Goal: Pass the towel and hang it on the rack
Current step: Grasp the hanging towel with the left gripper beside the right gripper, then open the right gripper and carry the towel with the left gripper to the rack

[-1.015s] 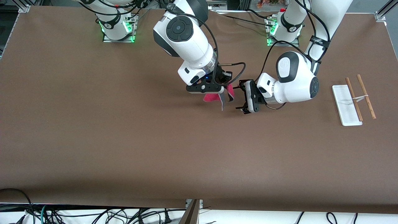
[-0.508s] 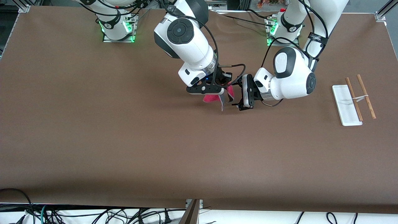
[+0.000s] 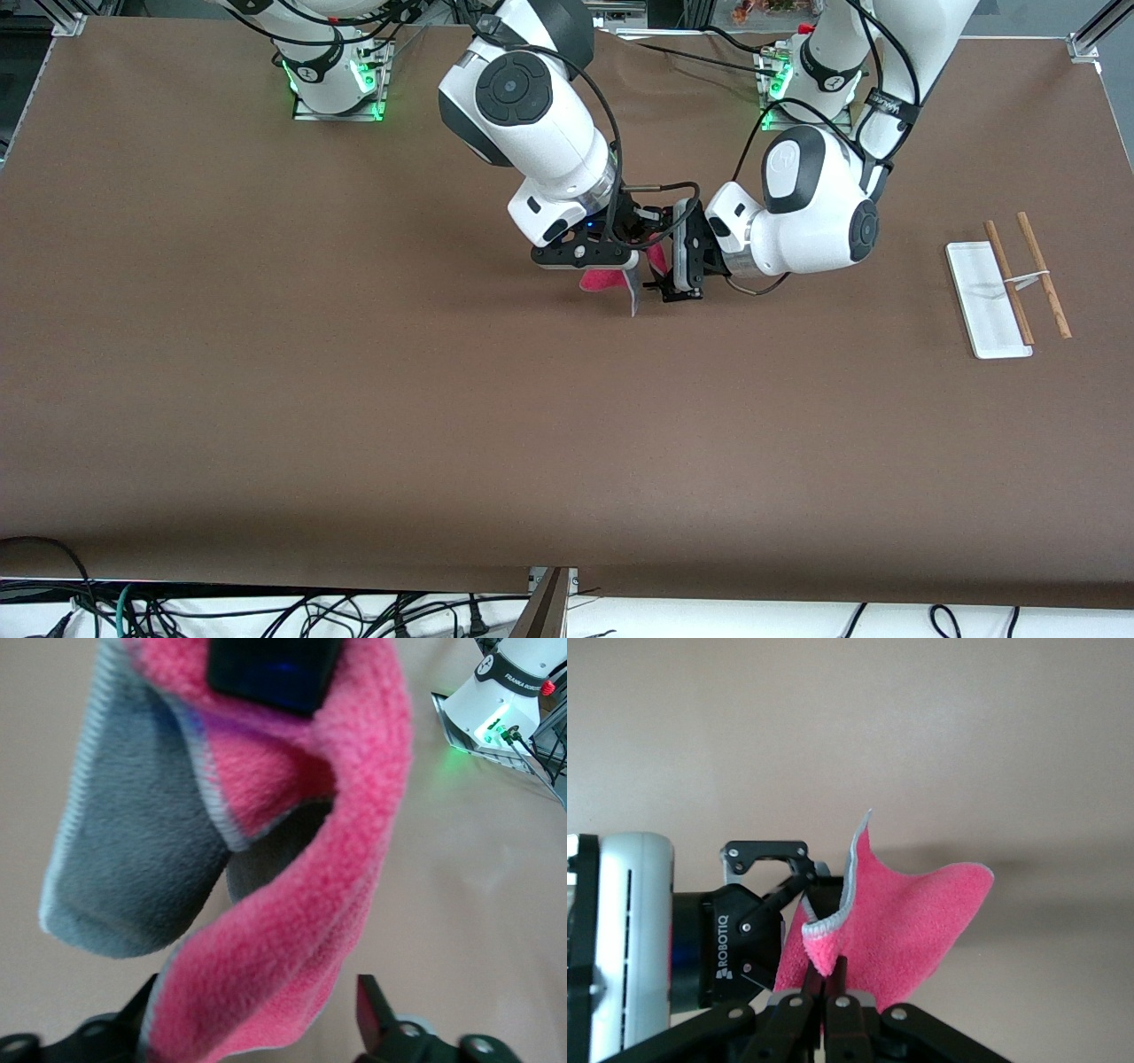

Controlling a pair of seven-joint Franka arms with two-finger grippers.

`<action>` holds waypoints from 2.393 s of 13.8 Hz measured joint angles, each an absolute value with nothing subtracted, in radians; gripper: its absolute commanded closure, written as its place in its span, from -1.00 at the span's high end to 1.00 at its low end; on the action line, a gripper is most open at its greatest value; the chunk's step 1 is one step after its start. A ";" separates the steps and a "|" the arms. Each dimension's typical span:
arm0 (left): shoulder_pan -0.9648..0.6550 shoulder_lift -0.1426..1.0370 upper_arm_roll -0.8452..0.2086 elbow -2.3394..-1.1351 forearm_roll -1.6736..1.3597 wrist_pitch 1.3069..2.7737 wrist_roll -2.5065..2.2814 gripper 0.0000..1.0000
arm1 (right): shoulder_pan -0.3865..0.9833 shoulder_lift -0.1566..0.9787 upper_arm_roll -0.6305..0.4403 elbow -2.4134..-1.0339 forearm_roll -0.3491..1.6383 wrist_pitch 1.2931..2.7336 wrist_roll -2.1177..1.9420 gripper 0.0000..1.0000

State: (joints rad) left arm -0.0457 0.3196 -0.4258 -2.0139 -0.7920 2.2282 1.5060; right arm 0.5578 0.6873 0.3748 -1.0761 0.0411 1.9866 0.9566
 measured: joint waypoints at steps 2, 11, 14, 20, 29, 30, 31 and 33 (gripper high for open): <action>-0.046 0.320 -0.425 -2.017 -0.791 2.228 1.517 -1.00 | 0.558 0.687 0.375 -1.076 0.041 1.987 0.957 -1.00; -0.039 0.320 -0.420 -2.019 -0.764 2.228 1.526 -1.00 | 0.556 0.687 0.374 -1.076 0.041 1.987 0.956 1.00; -0.035 0.320 -0.418 -2.019 -0.764 2.229 1.526 -1.00 | 0.554 0.687 0.374 -1.076 0.041 1.987 0.939 1.00; 0.052 0.310 -0.414 -2.011 -0.764 2.160 1.529 -1.00 | 0.489 0.678 0.362 -1.070 0.038 1.952 0.867 1.00; 0.473 0.277 -0.396 -1.820 -0.655 1.687 1.533 -1.00 | 0.070 0.624 0.347 -1.065 -0.009 1.639 0.385 1.00; 0.515 0.277 -0.395 -1.794 -0.639 1.648 1.533 -1.00 | 0.037 0.623 0.347 -1.064 -0.043 1.632 0.371 1.00; 0.553 0.277 -0.395 -1.768 -0.613 1.608 1.533 -1.00 | 0.013 0.621 0.345 -1.063 -0.076 1.626 0.365 1.00; 0.625 0.283 -0.394 -1.726 -0.538 1.548 1.533 -1.00 | -0.007 0.597 0.301 -1.061 -0.108 1.612 0.323 1.00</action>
